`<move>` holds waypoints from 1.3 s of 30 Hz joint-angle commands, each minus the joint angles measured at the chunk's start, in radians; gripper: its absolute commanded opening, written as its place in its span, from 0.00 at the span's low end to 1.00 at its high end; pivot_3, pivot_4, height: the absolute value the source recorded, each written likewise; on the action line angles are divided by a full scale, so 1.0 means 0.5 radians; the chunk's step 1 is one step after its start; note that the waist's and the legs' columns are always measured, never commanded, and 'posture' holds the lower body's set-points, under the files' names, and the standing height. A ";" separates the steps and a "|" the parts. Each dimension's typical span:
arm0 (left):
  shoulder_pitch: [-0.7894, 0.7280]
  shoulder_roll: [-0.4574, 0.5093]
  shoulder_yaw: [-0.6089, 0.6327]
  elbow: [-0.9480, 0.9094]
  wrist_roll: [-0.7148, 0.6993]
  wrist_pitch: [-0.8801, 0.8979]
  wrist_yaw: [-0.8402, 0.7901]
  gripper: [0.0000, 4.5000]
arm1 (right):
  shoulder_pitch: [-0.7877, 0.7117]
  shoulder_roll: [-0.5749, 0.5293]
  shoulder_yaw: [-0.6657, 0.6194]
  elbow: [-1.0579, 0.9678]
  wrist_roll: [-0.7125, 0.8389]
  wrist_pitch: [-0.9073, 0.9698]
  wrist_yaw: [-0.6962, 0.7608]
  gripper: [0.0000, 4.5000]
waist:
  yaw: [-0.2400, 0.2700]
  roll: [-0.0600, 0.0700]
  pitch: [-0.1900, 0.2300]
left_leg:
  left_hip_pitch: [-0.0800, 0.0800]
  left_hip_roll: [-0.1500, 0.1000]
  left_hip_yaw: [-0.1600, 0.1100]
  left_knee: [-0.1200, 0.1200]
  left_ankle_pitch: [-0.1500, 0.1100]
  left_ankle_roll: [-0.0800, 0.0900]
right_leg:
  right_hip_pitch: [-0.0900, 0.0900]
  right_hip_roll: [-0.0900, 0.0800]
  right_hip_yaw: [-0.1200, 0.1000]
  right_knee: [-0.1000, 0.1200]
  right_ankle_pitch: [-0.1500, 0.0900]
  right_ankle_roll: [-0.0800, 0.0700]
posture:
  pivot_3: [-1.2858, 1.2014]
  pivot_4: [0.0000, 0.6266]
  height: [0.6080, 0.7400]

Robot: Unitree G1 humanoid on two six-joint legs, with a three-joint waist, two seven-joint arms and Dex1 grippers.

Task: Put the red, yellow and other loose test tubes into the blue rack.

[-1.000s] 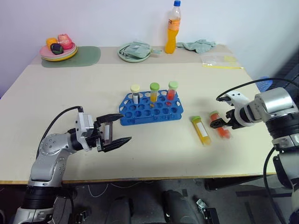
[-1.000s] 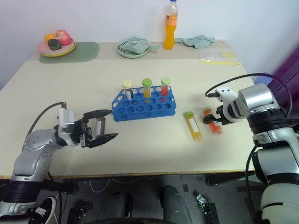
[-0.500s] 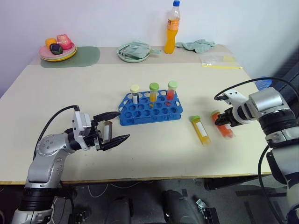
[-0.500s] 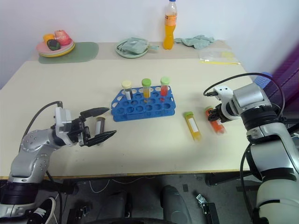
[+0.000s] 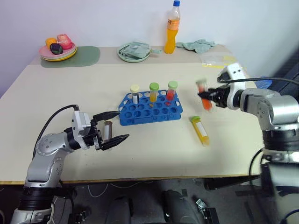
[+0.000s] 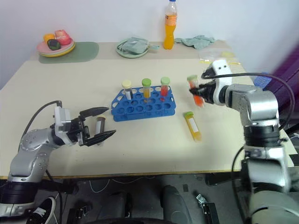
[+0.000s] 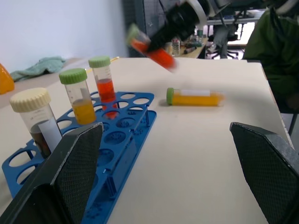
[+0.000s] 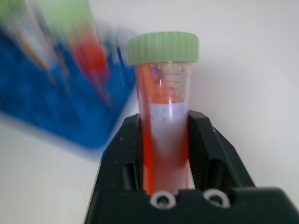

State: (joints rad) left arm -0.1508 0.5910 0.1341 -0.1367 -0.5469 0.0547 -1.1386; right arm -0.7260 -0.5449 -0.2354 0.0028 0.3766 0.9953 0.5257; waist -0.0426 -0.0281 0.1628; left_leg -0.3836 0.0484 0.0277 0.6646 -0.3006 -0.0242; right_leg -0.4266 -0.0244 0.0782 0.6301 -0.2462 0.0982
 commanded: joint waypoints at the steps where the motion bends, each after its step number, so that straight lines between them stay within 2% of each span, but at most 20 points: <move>1: -0.059 0.025 0.043 0.008 -0.014 -0.020 0.000 1.00 | 0.182 0.317 -0.264 -0.433 0.110 -0.420 -0.240 0.18 | 0.003 0.000 0.000 | 0.000 0.000 0.000 -0.001 0.000 0.000 | 0.000 0.000 0.000 0.000 0.000 0.000 | 0.52 0.24 1.00; 3: -0.101 0.035 0.042 0.032 -0.017 -0.008 -0.005 1.00 | 0.336 0.493 -0.205 -0.590 0.027 -0.779 -0.298 0.18 | 0.003 0.001 0.000 | -0.001 0.000 -0.002 -0.001 0.000 0.000 | 0.000 0.000 -0.002 0.001 0.000 0.000 | 0.52 0.24 1.00; 7: -0.207 0.068 0.037 0.088 -0.015 0.022 -0.022 1.00 | 0.657 0.788 0.049 -0.627 -0.166 -1.363 -0.359 0.18 | -0.001 0.000 -0.001 | -0.001 0.000 -0.001 0.000 0.000 0.000 | 0.000 -0.002 -0.003 0.000 0.000 0.000 | 0.52 0.24 1.00; 10: -0.250 0.095 0.046 0.079 -0.039 0.062 -0.018 1.00 | 0.767 0.935 0.158 -0.605 -0.222 -1.654 -0.399 0.18 | -0.006 0.003 0.001 | 0.000 0.000 -0.001 0.000 0.000 0.000 | 0.001 -0.001 -0.002 0.001 0.000 0.000 | 0.52 0.24 1.00; 12: -0.266 0.109 0.049 0.082 -0.037 0.076 -0.020 1.00 | 0.800 1.022 0.197 -0.529 -0.217 -1.688 -0.455 0.18 | -0.009 0.004 0.001 | 0.001 0.000 0.000 0.000 0.000 0.000 | 0.000 -0.001 -0.002 0.002 0.000 0.000 | 0.52 0.24 1.00; 16: -0.283 0.117 0.055 0.089 -0.041 0.101 -0.023 1.00 | 0.848 1.035 0.352 -0.286 -0.378 -2.041 -0.404 0.18 | -0.006 0.004 0.001 | 0.003 0.000 0.000 0.000 0.000 -0.001 | 0.001 -0.001 -0.002 0.002 0.000 -0.001 | 0.52 0.24 1.00; 22: -0.264 0.134 0.072 0.131 -0.035 0.069 -0.054 1.00 | 0.761 1.074 0.418 -0.003 -0.457 -2.307 -0.450 0.18 | -0.005 0.004 0.002 | 0.004 0.000 0.000 0.000 0.001 -0.001 | 0.002 -0.001 -0.001 0.003 -0.003 -0.007 | 0.52 0.24 1.00; 39: -0.190 0.151 0.121 0.073 -0.054 0.096 -0.046 1.00 | 0.679 0.937 0.460 0.449 -0.611 -2.591 -0.498 0.18 | -0.006 0.004 0.002 | 0.006 0.000 0.000 0.000 0.001 -0.001 | 0.003 -0.001 -0.001 0.004 -0.003 -0.007 | 0.52 0.24 1.00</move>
State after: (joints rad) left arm -0.2418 0.6555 0.1729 -0.0625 -0.5577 0.1021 -1.1592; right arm -0.3658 -0.0691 -0.0047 0.2322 0.0812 -0.2724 0.2846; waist -0.0454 -0.0260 0.1636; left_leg -0.3802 0.0484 0.0279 0.6644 -0.3003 -0.0247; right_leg -0.4250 -0.0251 0.0777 0.6321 -0.2479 0.0949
